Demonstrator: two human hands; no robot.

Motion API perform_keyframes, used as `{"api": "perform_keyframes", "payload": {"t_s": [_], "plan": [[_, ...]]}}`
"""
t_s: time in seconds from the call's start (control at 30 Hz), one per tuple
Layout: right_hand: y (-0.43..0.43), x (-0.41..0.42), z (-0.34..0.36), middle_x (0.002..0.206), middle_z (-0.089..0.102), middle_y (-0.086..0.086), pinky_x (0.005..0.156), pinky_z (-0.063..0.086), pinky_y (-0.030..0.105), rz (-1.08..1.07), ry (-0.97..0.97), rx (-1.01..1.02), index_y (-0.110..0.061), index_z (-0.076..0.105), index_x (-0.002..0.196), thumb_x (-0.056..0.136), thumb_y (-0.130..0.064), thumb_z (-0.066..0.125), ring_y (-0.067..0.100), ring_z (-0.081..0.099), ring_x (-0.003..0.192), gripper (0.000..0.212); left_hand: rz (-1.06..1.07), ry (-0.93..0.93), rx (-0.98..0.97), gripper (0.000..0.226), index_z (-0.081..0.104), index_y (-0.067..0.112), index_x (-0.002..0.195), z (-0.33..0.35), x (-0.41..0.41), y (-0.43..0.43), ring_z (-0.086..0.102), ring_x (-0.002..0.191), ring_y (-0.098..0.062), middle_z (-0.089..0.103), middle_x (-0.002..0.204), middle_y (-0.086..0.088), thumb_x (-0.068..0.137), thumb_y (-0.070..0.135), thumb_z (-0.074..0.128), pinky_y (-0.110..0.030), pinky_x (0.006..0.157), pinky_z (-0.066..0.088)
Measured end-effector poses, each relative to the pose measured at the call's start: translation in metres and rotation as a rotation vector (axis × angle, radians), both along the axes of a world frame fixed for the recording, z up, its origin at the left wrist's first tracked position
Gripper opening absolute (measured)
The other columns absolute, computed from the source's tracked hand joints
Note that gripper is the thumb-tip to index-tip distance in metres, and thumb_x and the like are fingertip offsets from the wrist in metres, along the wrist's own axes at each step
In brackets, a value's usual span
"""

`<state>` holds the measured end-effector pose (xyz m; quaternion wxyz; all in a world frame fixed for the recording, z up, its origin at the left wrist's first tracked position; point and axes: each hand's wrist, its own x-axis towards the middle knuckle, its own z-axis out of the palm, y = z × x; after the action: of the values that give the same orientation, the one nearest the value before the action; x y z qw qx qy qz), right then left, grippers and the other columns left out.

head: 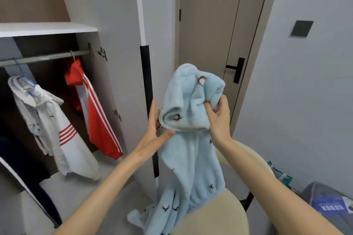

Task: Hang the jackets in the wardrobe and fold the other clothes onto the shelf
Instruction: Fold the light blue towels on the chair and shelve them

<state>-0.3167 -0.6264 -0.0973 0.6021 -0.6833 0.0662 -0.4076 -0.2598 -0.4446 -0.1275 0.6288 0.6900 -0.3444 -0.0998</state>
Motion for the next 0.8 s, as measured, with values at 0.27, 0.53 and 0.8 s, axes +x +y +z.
{"api": "perform_keyframes", "payload": {"t_s": [0.27, 0.53, 0.8], "plan": [[-0.016, 0.031, 0.048, 0.099, 0.063, -0.003, 0.075, 0.052, 0.029, -0.001, 0.093, 0.206, -0.019, 0.050, 0.108, 0.092, -0.025, 0.060, 0.015, 0.062, 0.091, 0.020, 0.080, -0.147, -0.019, 0.093, 0.014, 0.035, 0.153, -0.036, -0.007, -0.031, 0.024, 0.143, 0.001, 0.025, 0.155, 0.023, 0.085, 0.006, 0.070, -0.023, 0.115, 0.028], [-0.035, 0.000, 0.001, 0.149, 0.040, -0.003, 0.088, 0.041, 0.021, 0.271, 0.649, -0.208, -0.023, 0.045, 0.141, 0.098, -0.023, 0.053, 0.011, 0.047, 0.122, 0.044, 0.283, -0.058, -0.100, 0.062, 0.039, 0.038, 0.134, -0.015, 0.019, -0.034, 0.065, 0.106, -0.023, 0.060, 0.127, -0.012, 0.089, 0.006, 0.066, -0.039, 0.090, 0.055], [-0.019, -0.031, -0.054, 0.133, 0.049, -0.008, 0.098, 0.042, 0.029, 0.280, 0.661, -0.342, -0.023, 0.029, 0.146, 0.082, -0.021, 0.074, 0.014, 0.051, 0.119, 0.078, 0.108, 0.194, -0.189, 0.045, 0.055, 0.038, 0.123, 0.002, 0.035, -0.043, 0.069, 0.089, -0.014, 0.072, 0.098, -0.008, 0.093, 0.005, 0.061, -0.026, 0.074, 0.056]]}}
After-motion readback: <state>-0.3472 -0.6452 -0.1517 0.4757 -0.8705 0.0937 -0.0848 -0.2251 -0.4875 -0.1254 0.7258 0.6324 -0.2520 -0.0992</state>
